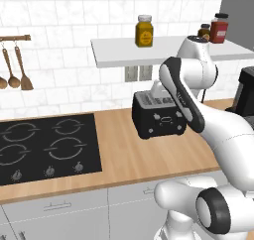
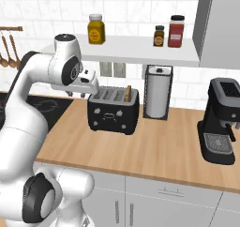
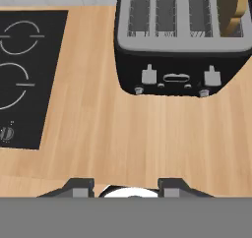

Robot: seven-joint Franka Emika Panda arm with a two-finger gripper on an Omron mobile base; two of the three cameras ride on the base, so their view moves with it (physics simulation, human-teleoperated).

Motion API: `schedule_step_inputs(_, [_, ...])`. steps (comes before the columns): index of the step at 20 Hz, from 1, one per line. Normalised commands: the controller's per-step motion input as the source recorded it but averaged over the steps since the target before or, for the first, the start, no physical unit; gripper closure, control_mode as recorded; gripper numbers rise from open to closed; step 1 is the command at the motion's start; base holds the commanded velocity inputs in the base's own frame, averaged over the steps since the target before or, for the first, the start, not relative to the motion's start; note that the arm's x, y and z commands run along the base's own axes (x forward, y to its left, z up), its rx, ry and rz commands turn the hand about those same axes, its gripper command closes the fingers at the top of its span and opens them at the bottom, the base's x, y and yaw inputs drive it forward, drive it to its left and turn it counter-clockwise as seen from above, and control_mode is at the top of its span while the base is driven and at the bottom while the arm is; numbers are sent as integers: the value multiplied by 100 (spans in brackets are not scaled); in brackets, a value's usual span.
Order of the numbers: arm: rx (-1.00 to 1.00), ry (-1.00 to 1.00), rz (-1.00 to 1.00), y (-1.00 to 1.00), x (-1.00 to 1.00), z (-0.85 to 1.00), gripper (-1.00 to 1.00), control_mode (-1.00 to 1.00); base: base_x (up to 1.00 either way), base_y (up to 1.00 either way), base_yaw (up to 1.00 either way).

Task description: Start the toaster. Once the lever pops up, take the bread to the plate on the dining counter.

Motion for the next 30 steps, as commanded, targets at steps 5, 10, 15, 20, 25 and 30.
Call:
schedule_step_inputs(5, [0,0,0,-9,1,-15,-100,-100,0,0,0])
schedule_step_inputs(10, [0,0,0,-38,15,-27,-100,-100,0,0,0])
schedule_step_inputs(15, [0,0,0,-59,19,-23,-100,-100,0,0,0])
schedule_step_inputs(20, [0,0,0,-62,14,-22,-100,-100,0,0,0])
schedule_step_inputs(25, [0,0,0,-59,11,-23,-100,-100,0,0,0])
schedule_step_inputs(30, [0,-2,0,-27,2,-46,-100,-100,0,0,0])
